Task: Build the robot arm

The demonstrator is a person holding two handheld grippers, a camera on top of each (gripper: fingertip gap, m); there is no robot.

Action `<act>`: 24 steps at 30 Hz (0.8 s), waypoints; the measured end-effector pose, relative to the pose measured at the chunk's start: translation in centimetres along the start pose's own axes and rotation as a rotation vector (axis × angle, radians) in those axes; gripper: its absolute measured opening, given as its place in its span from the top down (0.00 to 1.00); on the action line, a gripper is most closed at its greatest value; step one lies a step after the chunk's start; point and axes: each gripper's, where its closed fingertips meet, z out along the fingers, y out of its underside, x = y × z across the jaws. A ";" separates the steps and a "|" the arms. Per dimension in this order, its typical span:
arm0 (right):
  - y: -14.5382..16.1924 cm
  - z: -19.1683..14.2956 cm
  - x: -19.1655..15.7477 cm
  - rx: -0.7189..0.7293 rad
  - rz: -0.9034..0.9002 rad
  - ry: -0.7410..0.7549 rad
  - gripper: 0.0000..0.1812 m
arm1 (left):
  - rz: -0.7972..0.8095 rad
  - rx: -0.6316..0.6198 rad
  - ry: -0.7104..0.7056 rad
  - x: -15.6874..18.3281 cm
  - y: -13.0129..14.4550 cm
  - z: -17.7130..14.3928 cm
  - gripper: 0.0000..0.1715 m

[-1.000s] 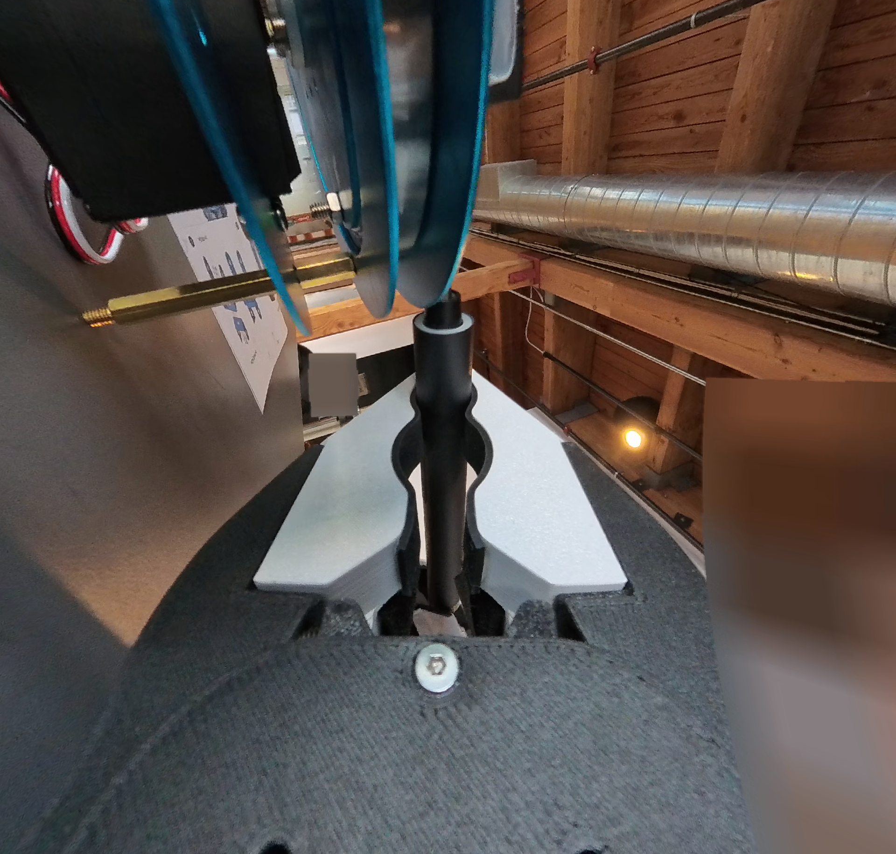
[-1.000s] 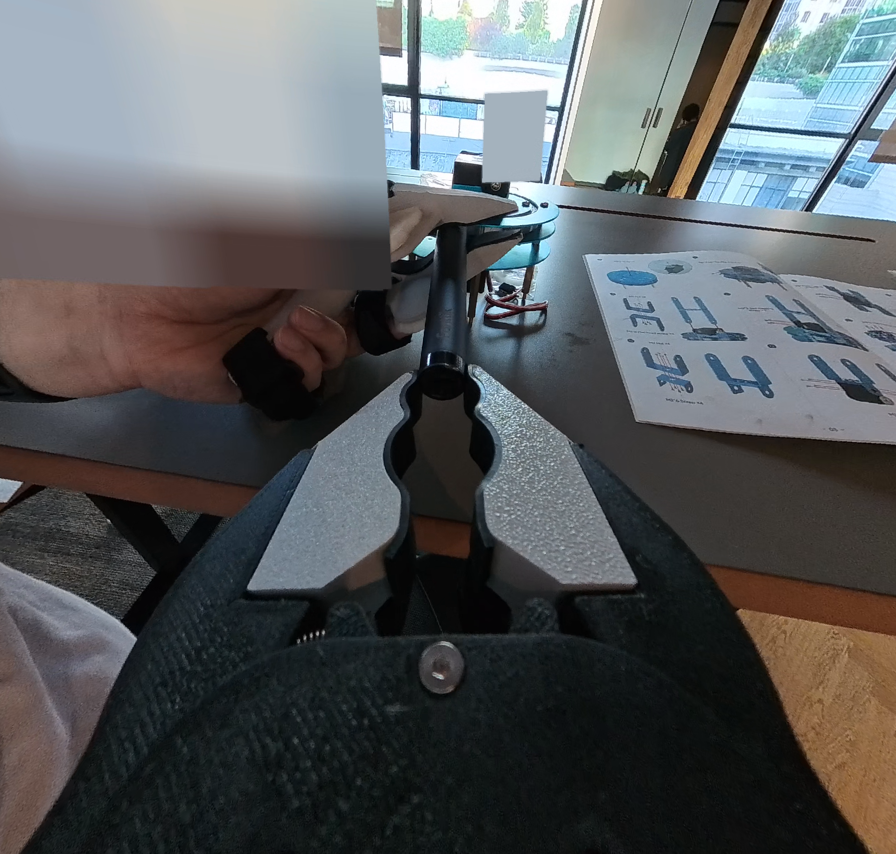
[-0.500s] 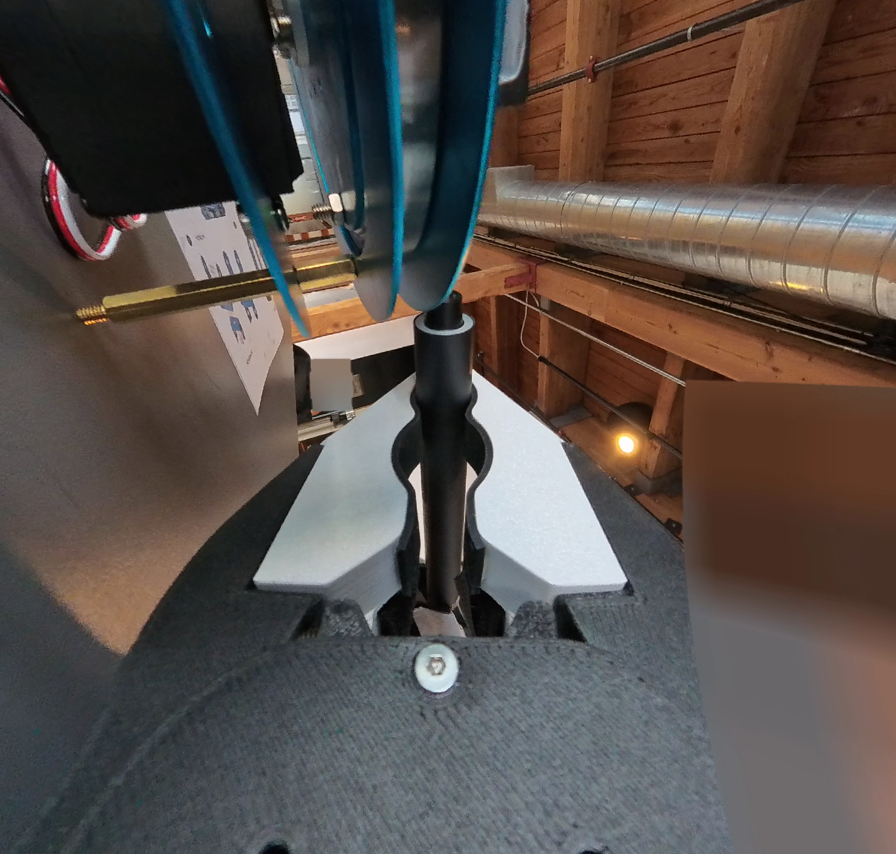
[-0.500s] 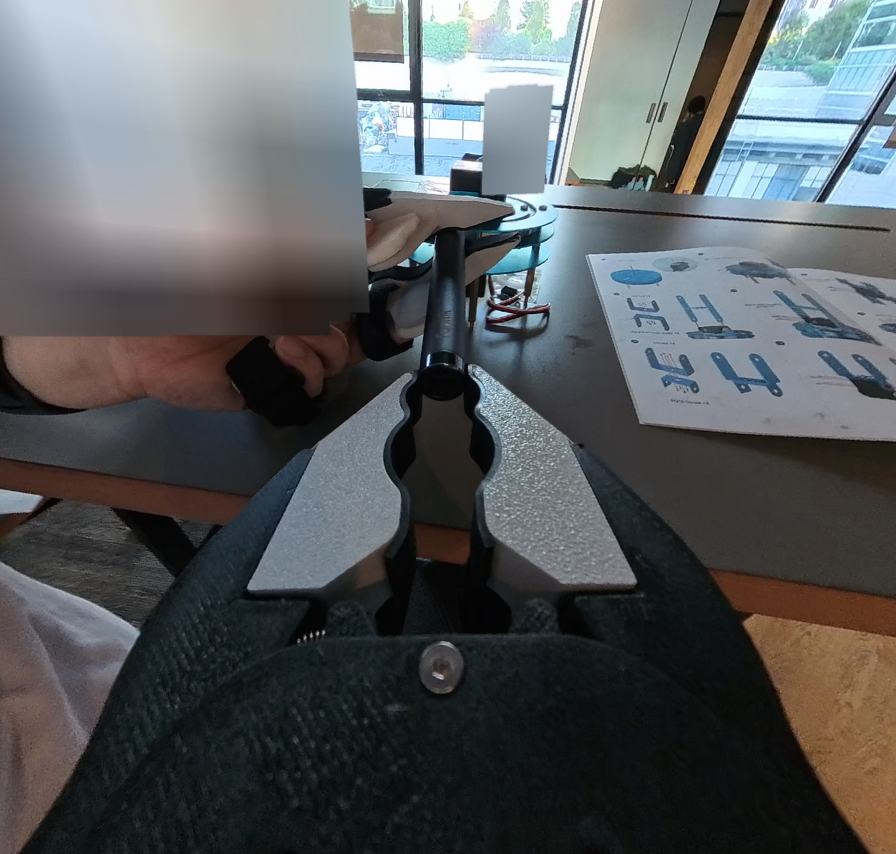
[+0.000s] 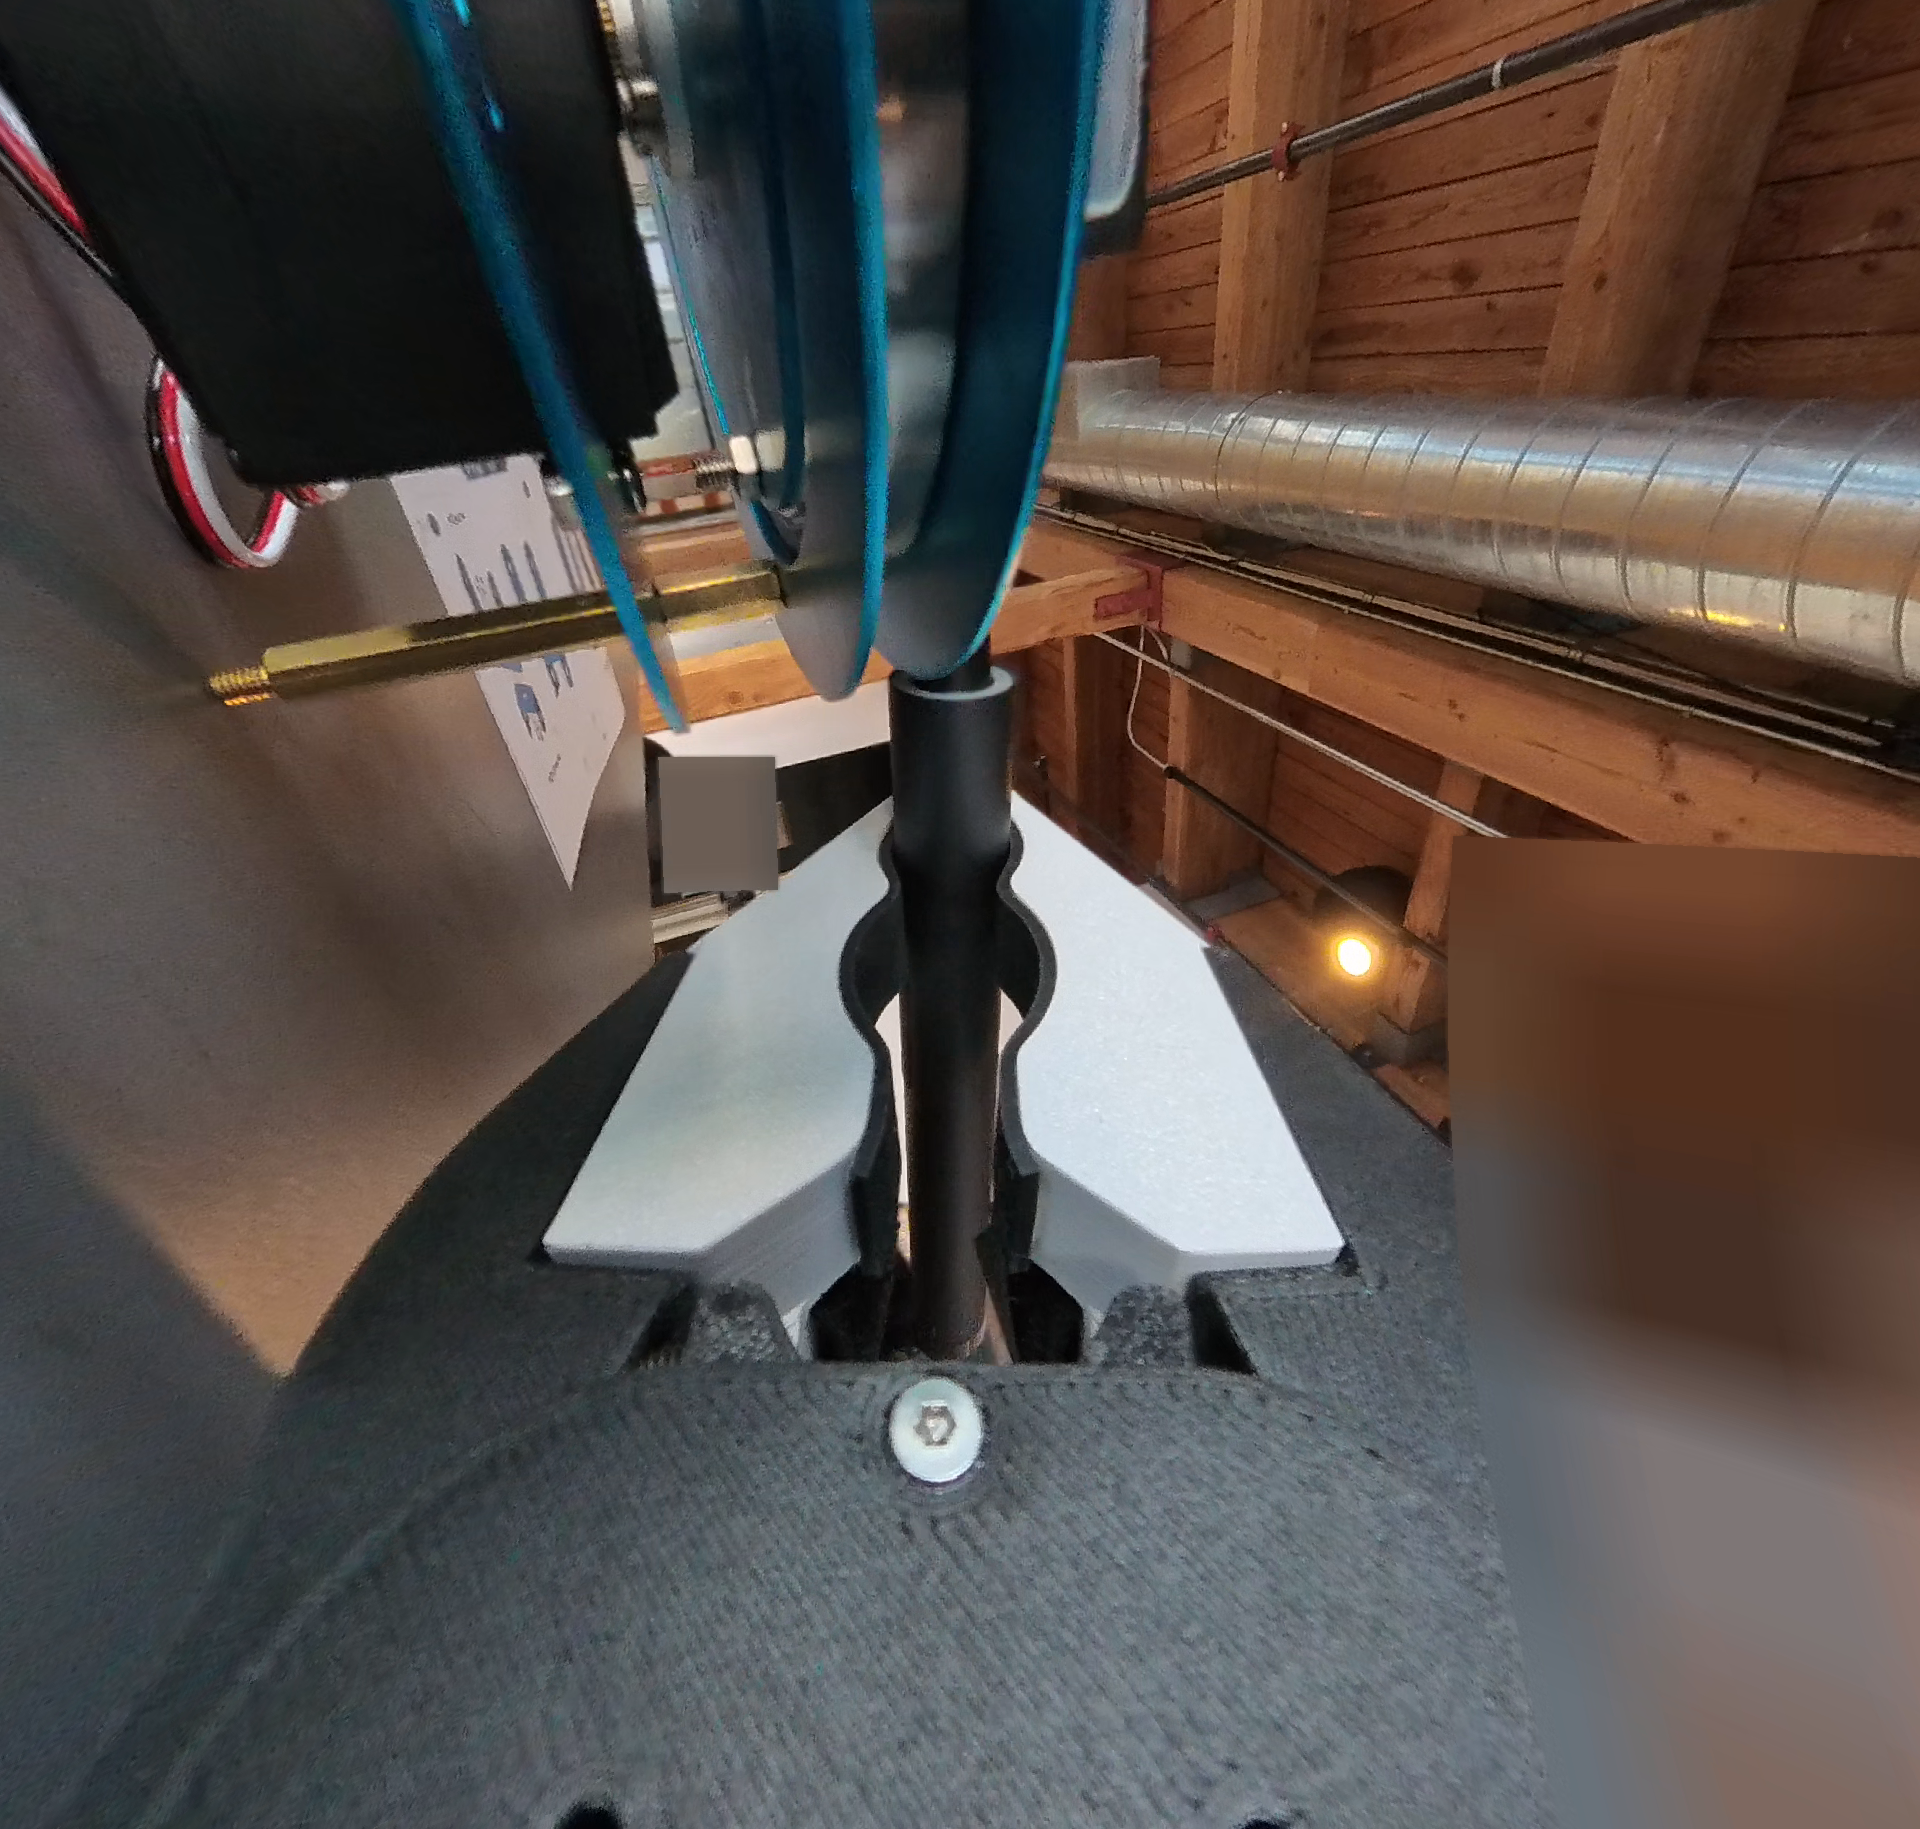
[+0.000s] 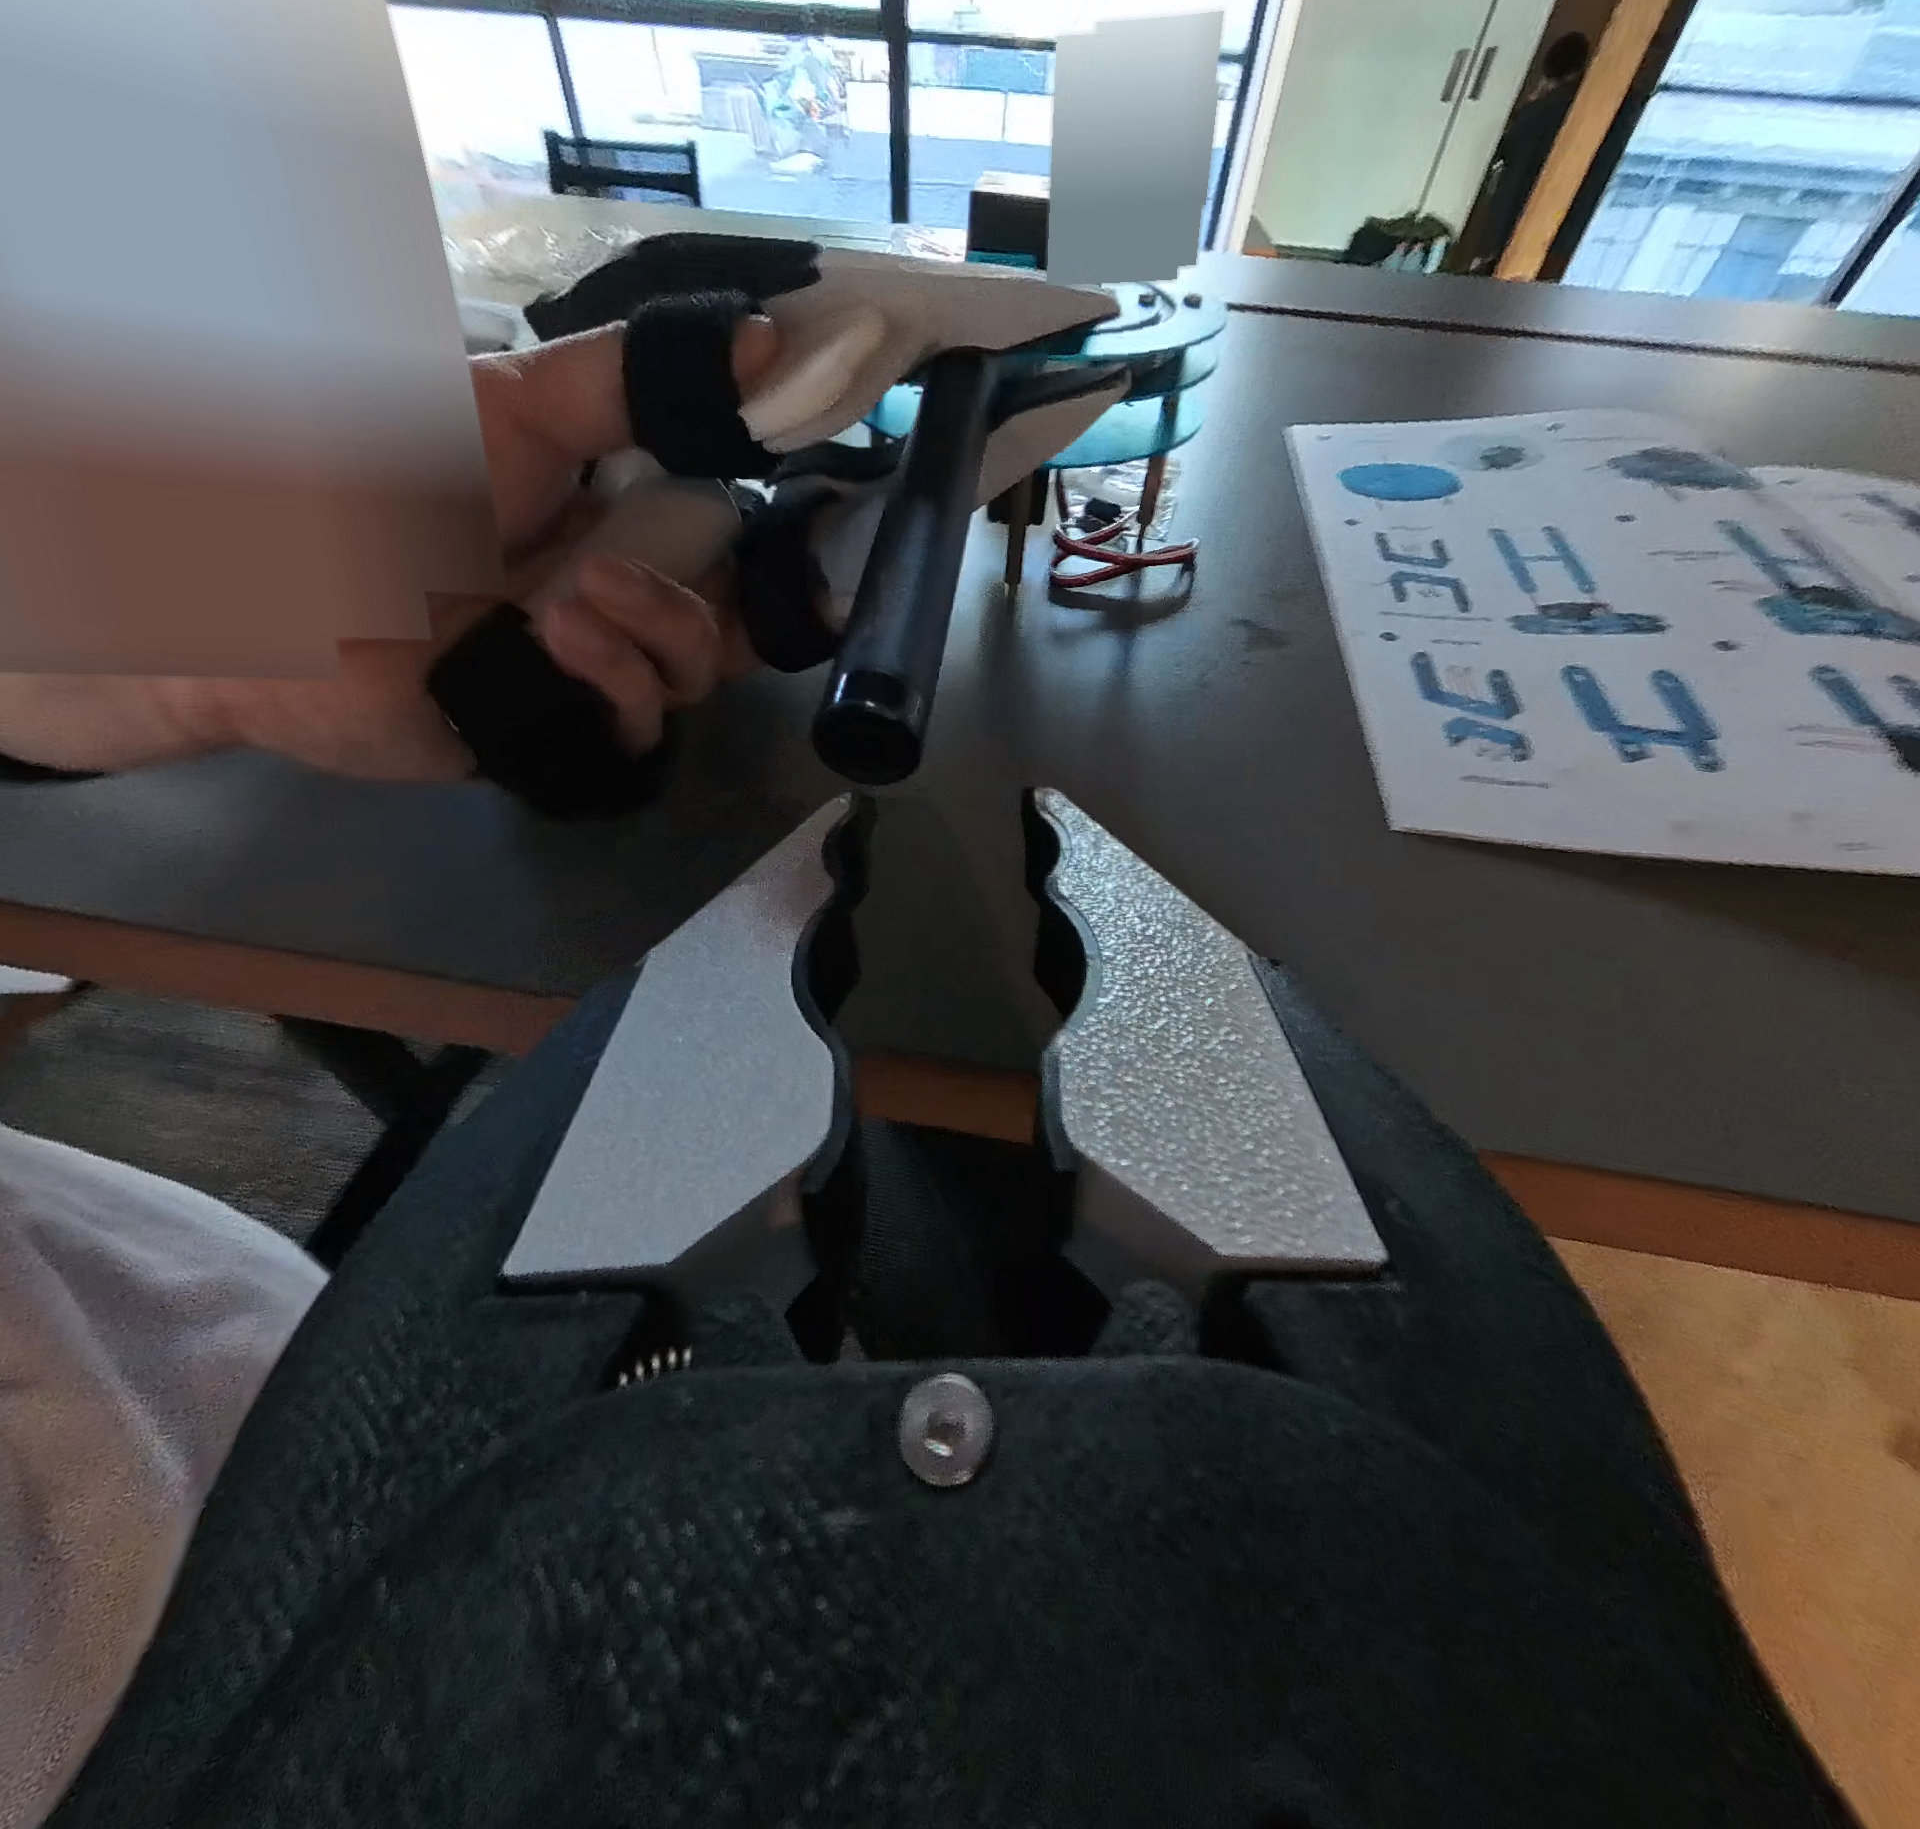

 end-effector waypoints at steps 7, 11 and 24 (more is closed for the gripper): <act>-0.5 -0.7 -1.1 -0.005 0.011 -0.052 0.85 | 0.018 0.013 -0.019 0.0 0.3 -0.2 0.96; -0.2 -0.6 -1.8 -0.026 0.001 -0.070 0.85 | 0.023 0.014 -0.021 0.0 0.5 -0.2 0.96; -0.7 0.2 -2.9 0.005 0.267 -0.177 0.86 | 0.039 0.002 -0.032 -0.1 1.4 -0.3 0.96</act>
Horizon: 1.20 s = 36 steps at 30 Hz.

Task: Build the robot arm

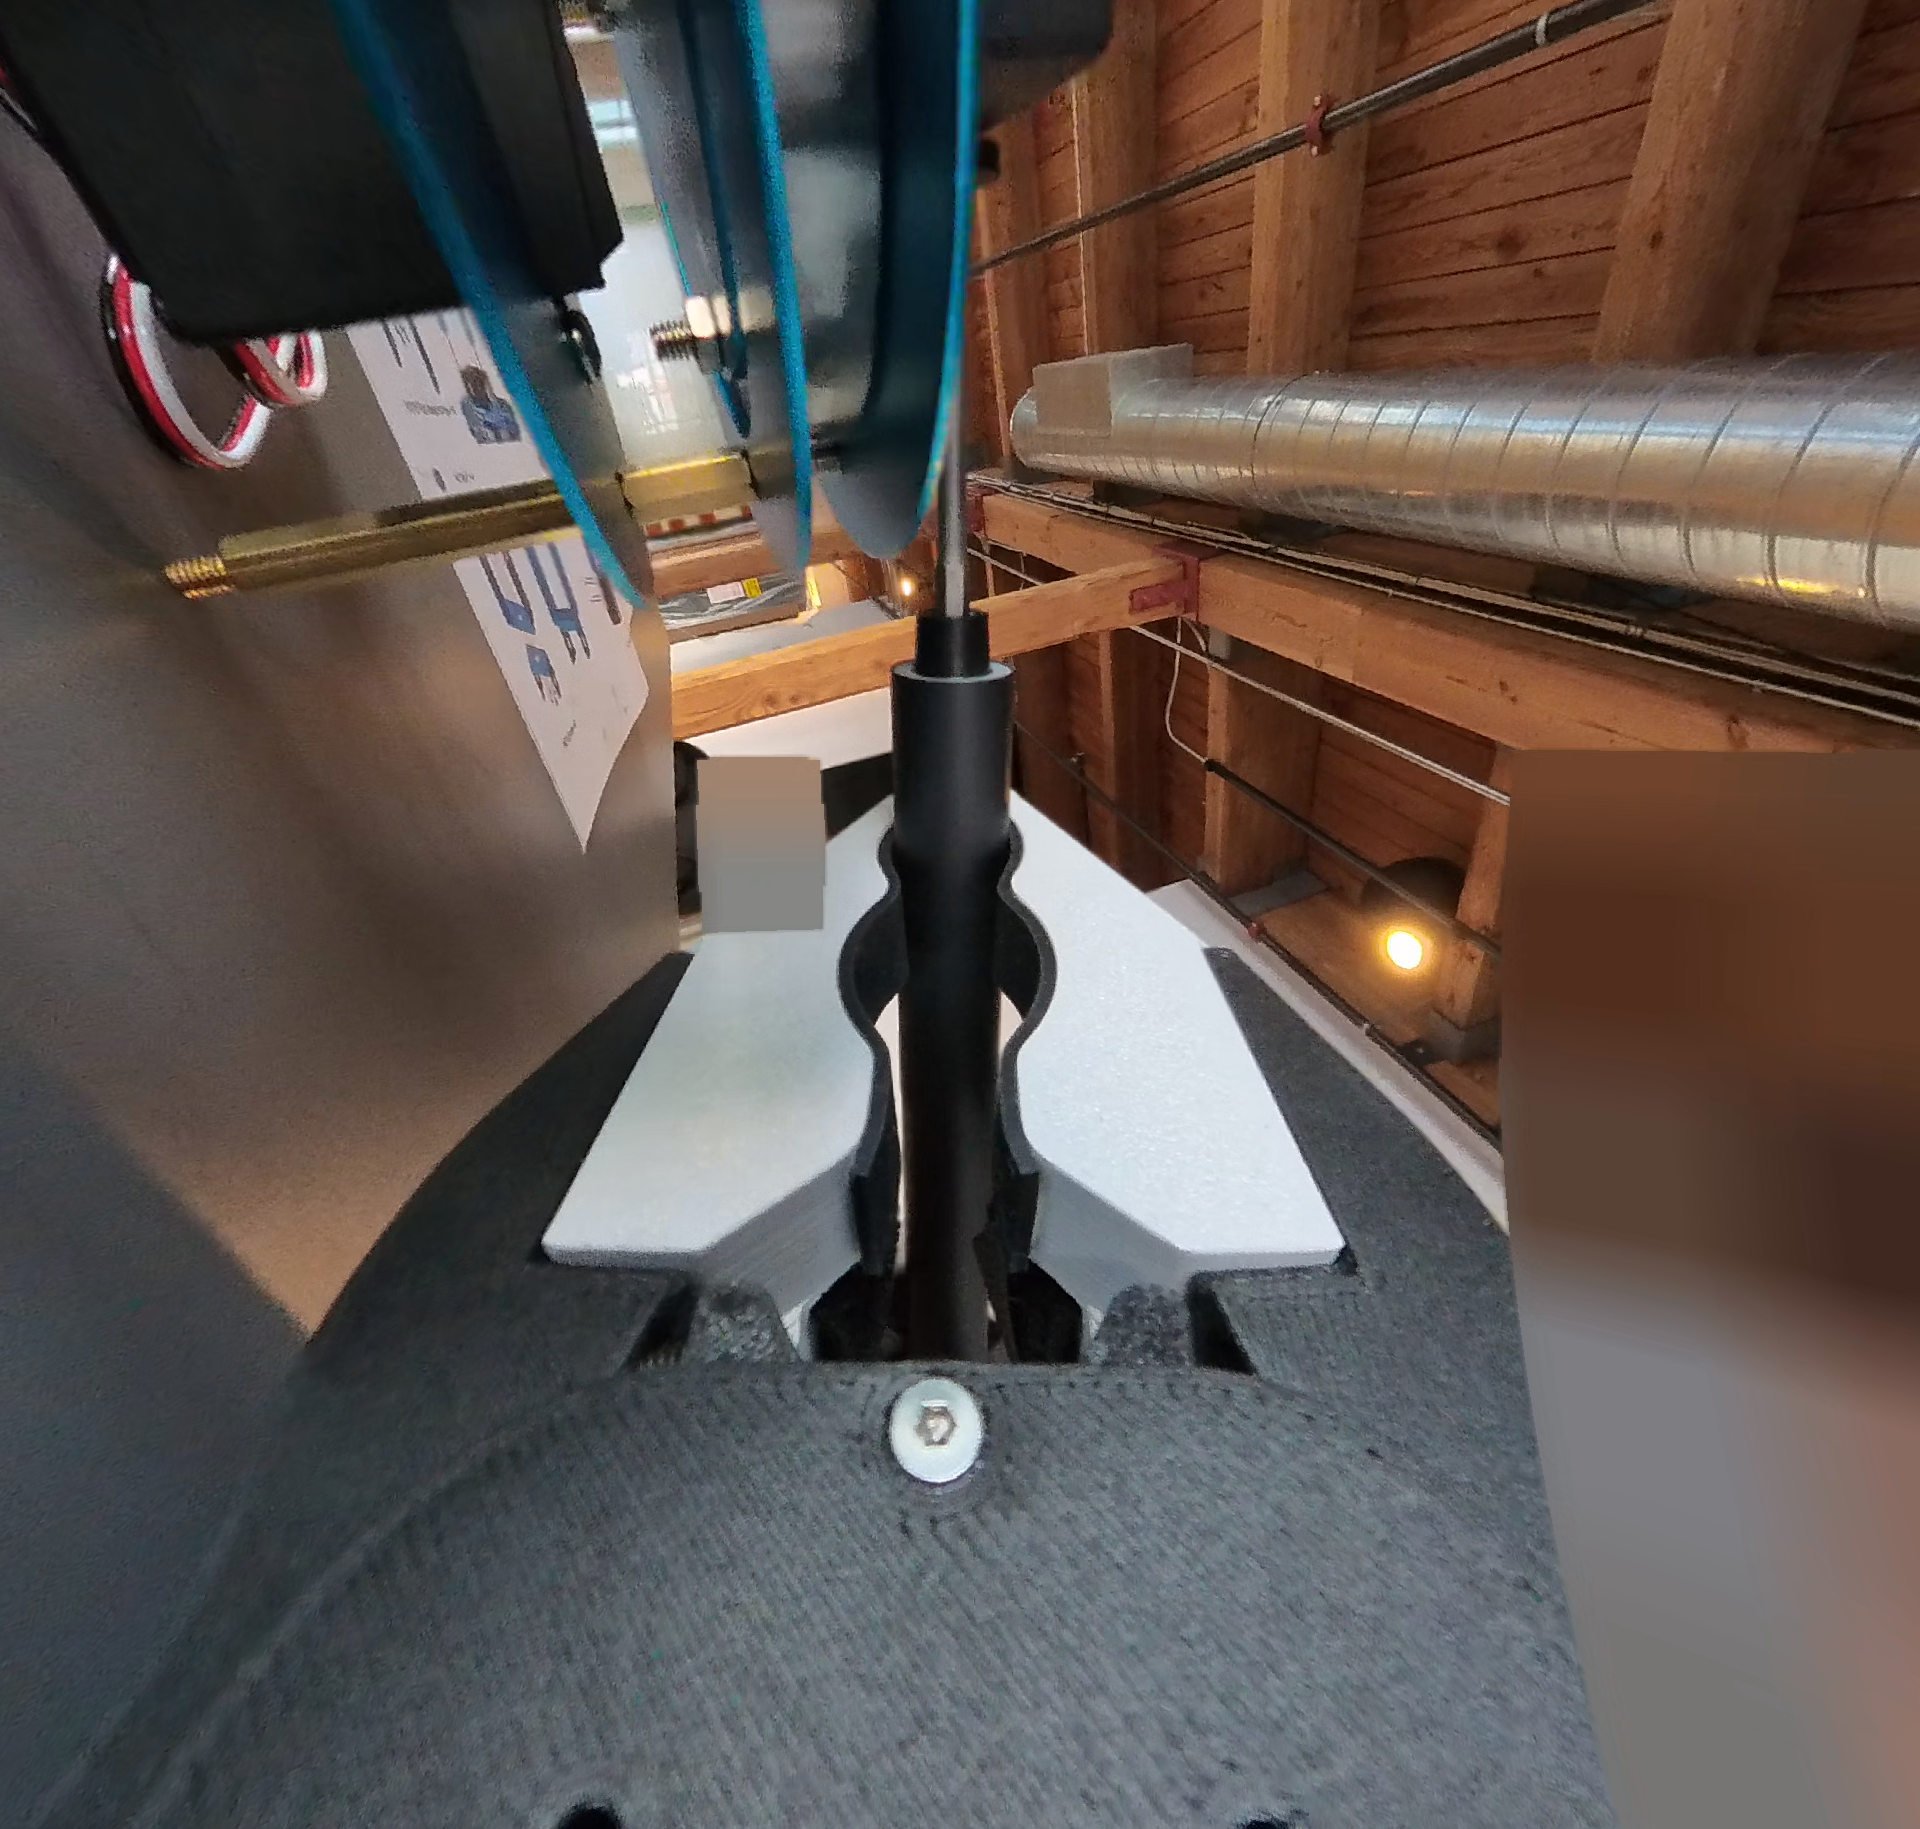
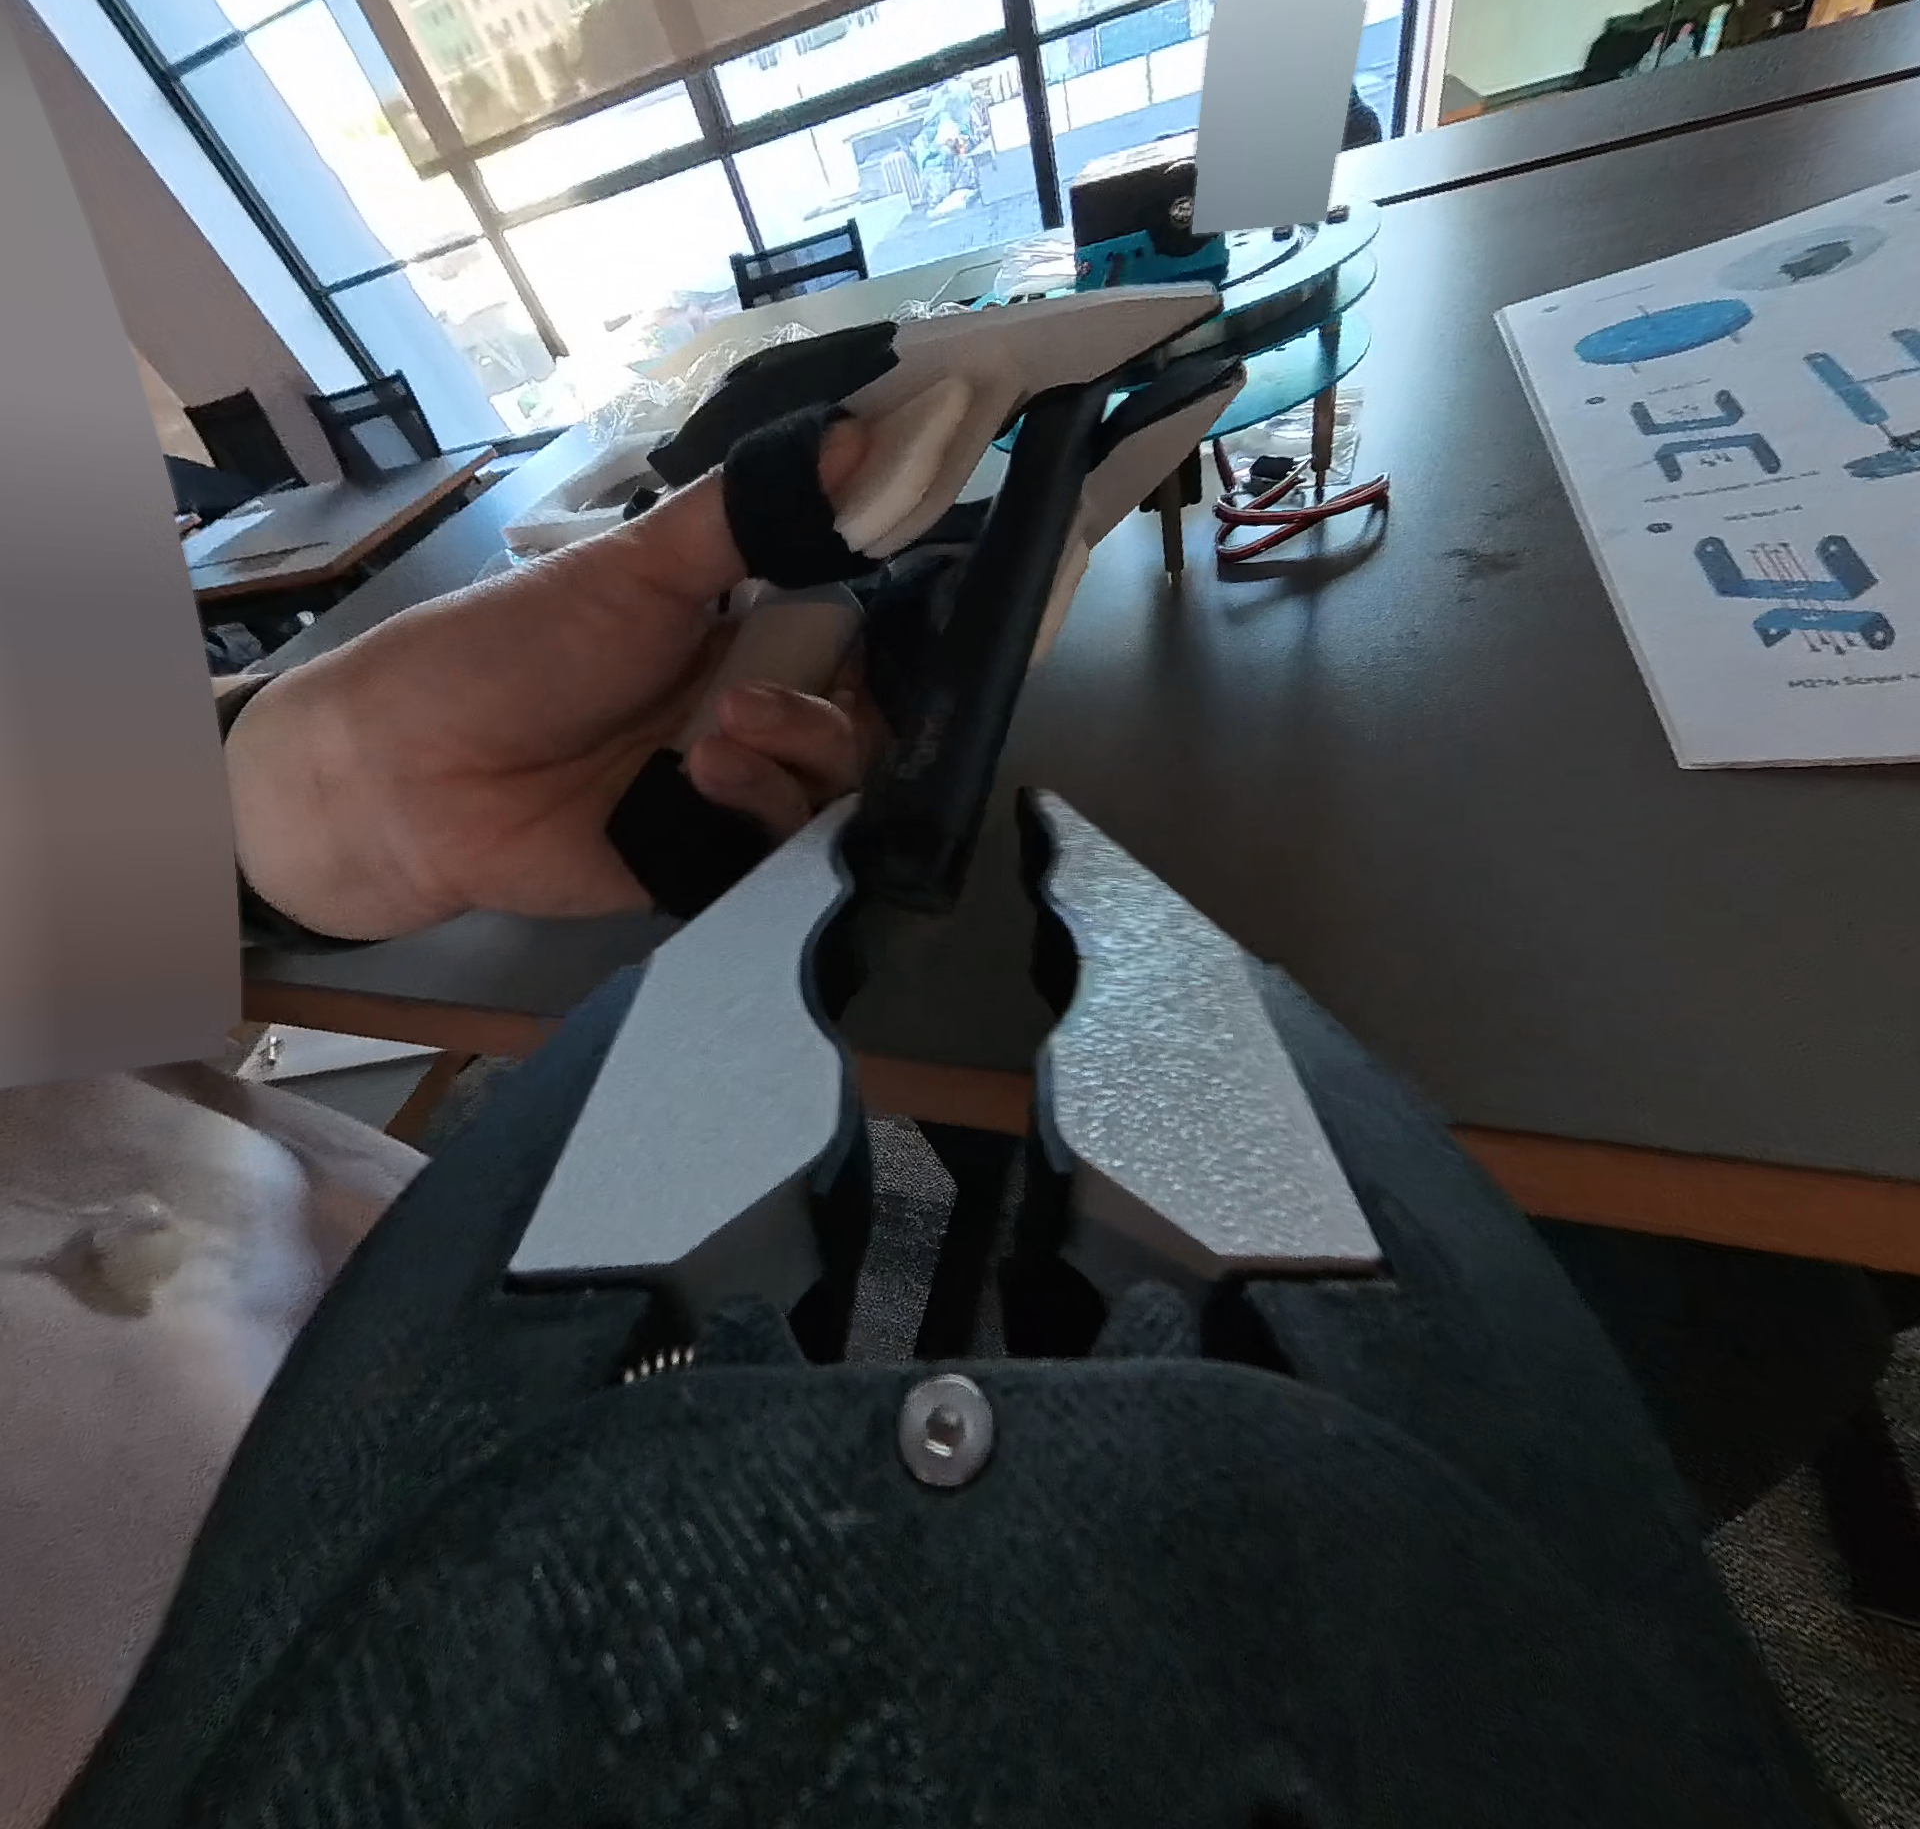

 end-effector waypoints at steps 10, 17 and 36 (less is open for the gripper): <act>-0.3 0.7 0.2 -0.043 -0.050 0.040 0.91 | 0.004 0.035 0.008 0.3 -0.8 -0.3 0.96; -1.0 0.7 0.7 -0.038 -0.052 0.040 0.91 | -0.027 0.042 0.020 0.1 -1.2 -0.3 0.96; -1.0 0.8 1.0 -0.035 -0.044 0.042 0.91 | -0.021 0.029 0.023 0.1 -1.3 -0.1 0.96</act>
